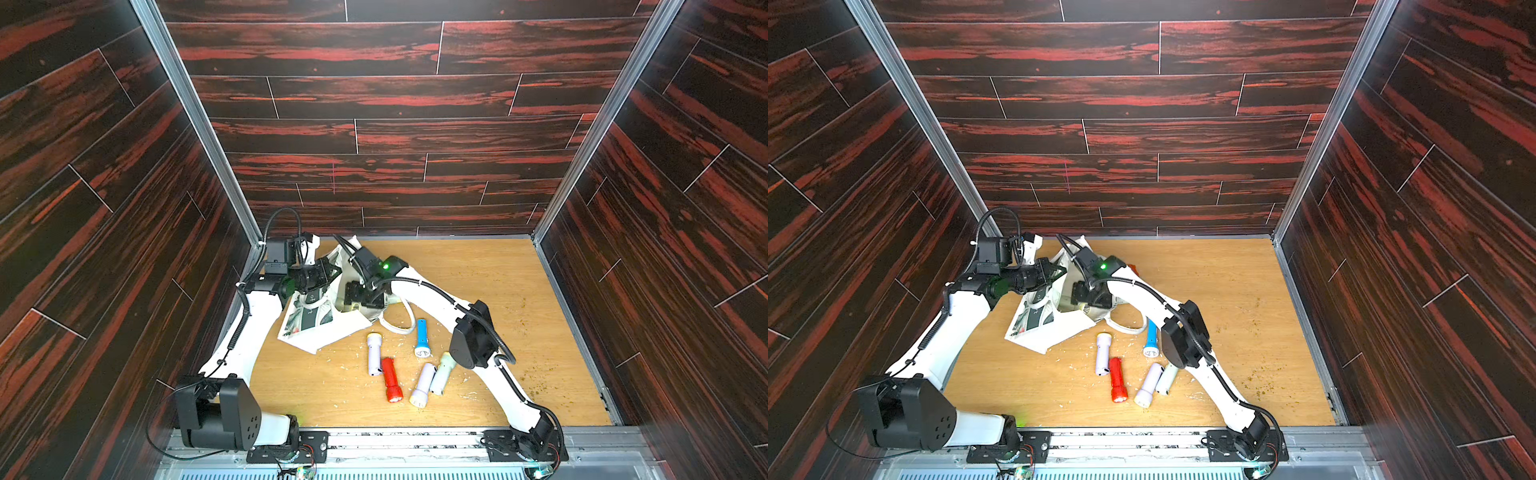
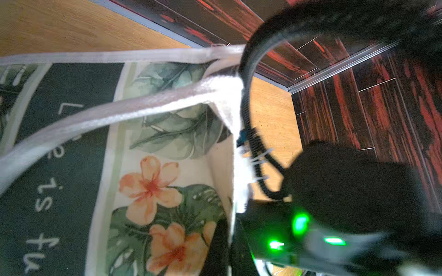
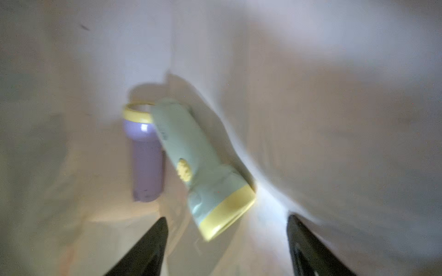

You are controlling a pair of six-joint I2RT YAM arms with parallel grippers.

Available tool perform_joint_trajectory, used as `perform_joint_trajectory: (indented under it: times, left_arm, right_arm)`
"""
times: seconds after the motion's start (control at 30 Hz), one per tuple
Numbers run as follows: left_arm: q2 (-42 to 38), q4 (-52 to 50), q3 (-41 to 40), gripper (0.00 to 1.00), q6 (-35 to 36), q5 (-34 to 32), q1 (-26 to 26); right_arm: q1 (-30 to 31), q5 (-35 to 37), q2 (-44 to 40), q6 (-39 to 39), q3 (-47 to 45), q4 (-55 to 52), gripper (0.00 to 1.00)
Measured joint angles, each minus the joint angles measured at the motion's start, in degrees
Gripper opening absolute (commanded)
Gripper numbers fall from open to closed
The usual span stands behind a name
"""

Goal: Put the flashlights into the tote bags
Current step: Place the flashlight in the canvas bag, then pick up the flashlight from the center of the board.

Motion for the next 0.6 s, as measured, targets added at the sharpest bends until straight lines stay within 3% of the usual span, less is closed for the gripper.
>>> perform_joint_trajectory:
  times: [0.2, 0.3, 0.43, 0.6]
  left_arm:
    - [0.0, -2.1, 0.94, 0.0, 1.42, -2.99, -0.24]
    - [-0.02, -3.76, 1.55, 0.0, 2.45, -6.99, -0.48]
    - [-0.04, -5.88, 2.51, 0.0, 3.72, -13.88, -0.48]
    - [0.0, -9.62, 4.44, 0.0, 5.25, -22.77, -0.52]
  right_arm:
    - [-0.5, 1.53, -5.62, -4.13, -0.79, 2.36, 0.86]
    - [-0.33, 2.82, -14.69, -6.25, -10.43, 7.06, 0.89]
    - [0.35, 5.09, -31.19, -7.15, -30.38, 17.38, 0.96]
    - [1.33, 10.03, -46.73, -4.83, -51.19, 27.39, 0.99]
